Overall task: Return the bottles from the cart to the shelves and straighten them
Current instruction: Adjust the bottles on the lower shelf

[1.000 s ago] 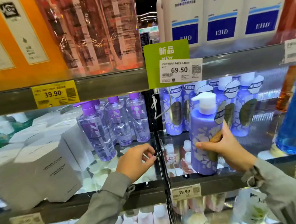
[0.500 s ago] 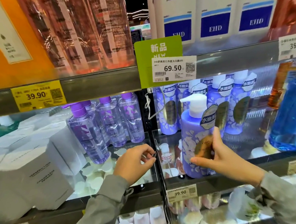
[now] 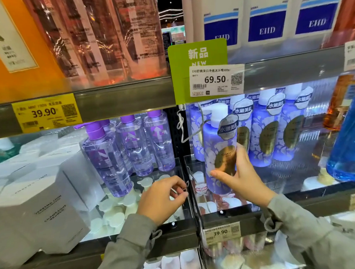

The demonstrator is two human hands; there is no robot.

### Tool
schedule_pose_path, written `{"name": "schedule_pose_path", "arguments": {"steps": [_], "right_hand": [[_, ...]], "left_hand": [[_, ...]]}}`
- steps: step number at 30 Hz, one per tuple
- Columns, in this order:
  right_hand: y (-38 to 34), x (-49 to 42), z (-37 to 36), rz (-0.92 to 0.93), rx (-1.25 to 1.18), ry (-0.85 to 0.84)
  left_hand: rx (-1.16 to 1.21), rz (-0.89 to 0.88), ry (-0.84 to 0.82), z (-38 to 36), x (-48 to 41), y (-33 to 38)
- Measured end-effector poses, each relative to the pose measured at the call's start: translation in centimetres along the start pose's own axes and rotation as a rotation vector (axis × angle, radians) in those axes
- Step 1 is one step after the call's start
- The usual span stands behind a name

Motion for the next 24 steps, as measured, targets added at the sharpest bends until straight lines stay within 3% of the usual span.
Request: {"name": "schedule_pose_path", "arguments": {"steps": [8,14,16,19,24], "right_hand": [[-0.2,-0.6,-0.6,-0.098,0.091,0.112],[-0.4,3.3,-0.2,-0.323,0.429,0.042],[-0.9,3.5,-1.0,-0.276,0.476,-0.018],[-0.9,1.9,-3.1,-0.155,0.313,-0.152],[0.4,-0.8,-3.3,-0.125,0.279,-0.18]], "left_hand": [[0.01,0.008,0.008,0.6,0.7,-0.2],[-0.014,0.002,0.007,1.5,1.8,-0.7],[-0.011,-0.002,0.011,1.8,1.9,-0.7],[-0.003,-0.014,0.024,1.9,1.9,-0.3],[-0.034,-0.029,0.026,1.9,2.1,-0.1]]}}
Point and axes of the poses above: each hand's wrist, its own x-axis away from the middle knuckle, its own z-axis out of the back of the hand, y = z × x, the point moved 8 cm from there along -x, towards the middle knuckle, and after that the axes turned 9 degrees about -y, right-handed, at the moved point
